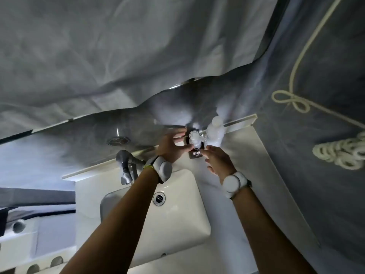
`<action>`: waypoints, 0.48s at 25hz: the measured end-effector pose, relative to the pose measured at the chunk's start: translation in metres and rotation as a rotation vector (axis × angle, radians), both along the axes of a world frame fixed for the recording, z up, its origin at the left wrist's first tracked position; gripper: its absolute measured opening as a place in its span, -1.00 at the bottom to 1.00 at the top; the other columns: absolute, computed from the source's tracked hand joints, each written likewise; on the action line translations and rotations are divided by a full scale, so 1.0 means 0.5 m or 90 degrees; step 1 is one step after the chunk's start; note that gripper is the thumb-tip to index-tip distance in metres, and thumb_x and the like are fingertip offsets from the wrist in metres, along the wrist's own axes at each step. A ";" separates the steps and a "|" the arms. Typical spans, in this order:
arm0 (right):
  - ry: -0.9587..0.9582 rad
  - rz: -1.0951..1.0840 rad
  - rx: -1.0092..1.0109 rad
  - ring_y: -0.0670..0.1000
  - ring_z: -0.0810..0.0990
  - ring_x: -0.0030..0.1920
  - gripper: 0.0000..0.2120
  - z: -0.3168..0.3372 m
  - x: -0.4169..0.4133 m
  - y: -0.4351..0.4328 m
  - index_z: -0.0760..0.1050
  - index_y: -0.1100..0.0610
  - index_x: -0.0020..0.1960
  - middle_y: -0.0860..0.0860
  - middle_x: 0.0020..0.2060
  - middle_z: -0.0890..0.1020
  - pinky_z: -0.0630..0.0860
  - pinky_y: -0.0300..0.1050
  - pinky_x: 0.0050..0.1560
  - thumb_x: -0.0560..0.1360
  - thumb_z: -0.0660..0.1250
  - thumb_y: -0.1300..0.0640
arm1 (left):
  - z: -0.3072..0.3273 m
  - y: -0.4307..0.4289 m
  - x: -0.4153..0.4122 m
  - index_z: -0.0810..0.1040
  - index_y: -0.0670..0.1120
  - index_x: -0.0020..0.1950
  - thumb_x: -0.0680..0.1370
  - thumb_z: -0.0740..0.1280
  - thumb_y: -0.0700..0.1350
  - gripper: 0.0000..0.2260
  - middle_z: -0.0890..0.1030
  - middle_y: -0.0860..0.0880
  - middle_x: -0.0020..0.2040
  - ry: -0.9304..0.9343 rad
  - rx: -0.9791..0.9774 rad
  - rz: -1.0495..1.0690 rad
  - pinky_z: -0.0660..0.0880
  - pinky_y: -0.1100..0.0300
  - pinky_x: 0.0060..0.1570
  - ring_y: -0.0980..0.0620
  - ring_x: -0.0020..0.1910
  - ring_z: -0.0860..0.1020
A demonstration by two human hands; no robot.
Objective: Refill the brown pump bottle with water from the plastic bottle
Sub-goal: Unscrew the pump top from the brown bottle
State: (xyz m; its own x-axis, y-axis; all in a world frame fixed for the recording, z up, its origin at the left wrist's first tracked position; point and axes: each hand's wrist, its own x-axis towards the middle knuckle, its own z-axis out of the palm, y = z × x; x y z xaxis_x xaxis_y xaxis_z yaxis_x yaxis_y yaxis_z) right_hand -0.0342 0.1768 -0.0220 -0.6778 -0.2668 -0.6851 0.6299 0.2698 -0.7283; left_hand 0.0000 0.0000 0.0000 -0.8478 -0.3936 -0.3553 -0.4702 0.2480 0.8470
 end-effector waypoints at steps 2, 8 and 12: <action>0.036 0.018 0.020 0.04 0.62 0.12 -0.89 -0.016 -0.003 -0.016 0.60 -0.09 -0.13 -0.02 0.03 0.67 0.47 -0.06 0.17 0.56 0.46 0.06 | -0.008 -0.006 -0.010 0.57 -0.23 0.36 0.44 0.60 -0.30 -0.49 0.66 -0.17 0.31 0.020 -0.034 -0.026 0.55 0.33 0.22 -0.08 0.32 0.63; 0.045 0.003 0.032 0.03 0.59 -0.12 -0.65 -0.048 0.004 -0.036 0.62 -0.41 -0.28 -0.13 -0.28 0.67 0.46 -0.05 -0.05 0.53 0.39 0.03 | -0.023 -0.003 -0.018 0.65 -0.16 0.22 0.47 0.58 -0.22 -0.67 0.71 -0.07 0.14 0.026 -0.050 -0.055 0.55 0.38 0.20 0.00 0.20 0.67; 0.086 0.025 0.037 -0.12 0.63 -0.09 -0.70 -0.053 0.010 -0.042 0.63 -0.43 -0.21 -0.40 -0.36 0.66 0.49 -0.12 0.03 0.53 0.46 0.00 | -0.015 0.011 -0.026 0.68 -0.06 0.12 0.46 0.58 -0.20 -0.74 0.75 -0.07 0.08 0.002 -0.059 -0.046 0.56 0.40 0.05 0.03 0.08 0.69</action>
State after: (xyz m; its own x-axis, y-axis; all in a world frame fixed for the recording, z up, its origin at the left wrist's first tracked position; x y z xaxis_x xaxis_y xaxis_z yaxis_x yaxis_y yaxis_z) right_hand -0.0294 0.1560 -0.0487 -0.7548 -0.2569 -0.6036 0.5157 0.3362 -0.7880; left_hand -0.0130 0.0055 -0.0075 -0.8761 -0.3624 -0.3181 -0.4461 0.3587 0.8200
